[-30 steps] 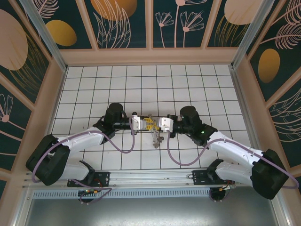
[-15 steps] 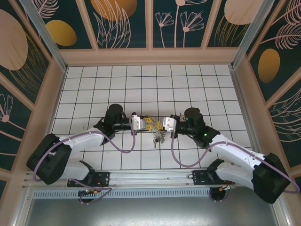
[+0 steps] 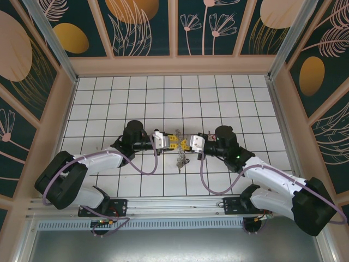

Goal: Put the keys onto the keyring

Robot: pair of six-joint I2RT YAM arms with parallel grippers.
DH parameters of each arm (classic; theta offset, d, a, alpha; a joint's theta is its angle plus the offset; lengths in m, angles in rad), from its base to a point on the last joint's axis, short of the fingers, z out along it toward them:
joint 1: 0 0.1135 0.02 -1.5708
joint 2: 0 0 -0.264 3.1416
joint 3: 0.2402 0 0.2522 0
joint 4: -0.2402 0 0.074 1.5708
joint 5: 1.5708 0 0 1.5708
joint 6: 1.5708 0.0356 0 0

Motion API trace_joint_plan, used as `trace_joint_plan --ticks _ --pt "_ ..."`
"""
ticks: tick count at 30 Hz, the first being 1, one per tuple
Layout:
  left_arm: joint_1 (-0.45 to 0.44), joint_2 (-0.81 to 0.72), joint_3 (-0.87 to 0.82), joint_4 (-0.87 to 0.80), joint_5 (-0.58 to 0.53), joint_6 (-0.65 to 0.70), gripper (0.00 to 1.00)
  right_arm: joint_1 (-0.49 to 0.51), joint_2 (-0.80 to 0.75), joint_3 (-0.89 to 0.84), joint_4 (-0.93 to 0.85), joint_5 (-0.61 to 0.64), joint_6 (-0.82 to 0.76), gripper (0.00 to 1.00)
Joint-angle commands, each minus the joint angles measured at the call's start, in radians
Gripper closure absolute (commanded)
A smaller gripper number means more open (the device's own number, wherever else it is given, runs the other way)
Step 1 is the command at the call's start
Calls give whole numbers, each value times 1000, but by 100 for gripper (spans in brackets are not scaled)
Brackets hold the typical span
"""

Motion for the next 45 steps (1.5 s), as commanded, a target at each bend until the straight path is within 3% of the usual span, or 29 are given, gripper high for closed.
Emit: trace_joint_plan --ticks 1,4,13,28,36,45 --pt "-3 2 2 69 43 -35 79 3 5 -1 56 -30 13 100" --pt "-2 -13 5 53 58 -28 78 5 14 3 52 -13 8 100" --pt "-3 -43 35 -208 74 102 69 5 15 8 31 15 -5 100" --pt "-3 -55 47 -172 -8 92 73 13 24 22 -22 41 -41 100" --pt "-3 -26 54 -137 42 48 81 21 40 30 -9 66 -31 100" --pt "-3 12 74 -149 48 49 82 37 62 58 -9 91 -23 100"
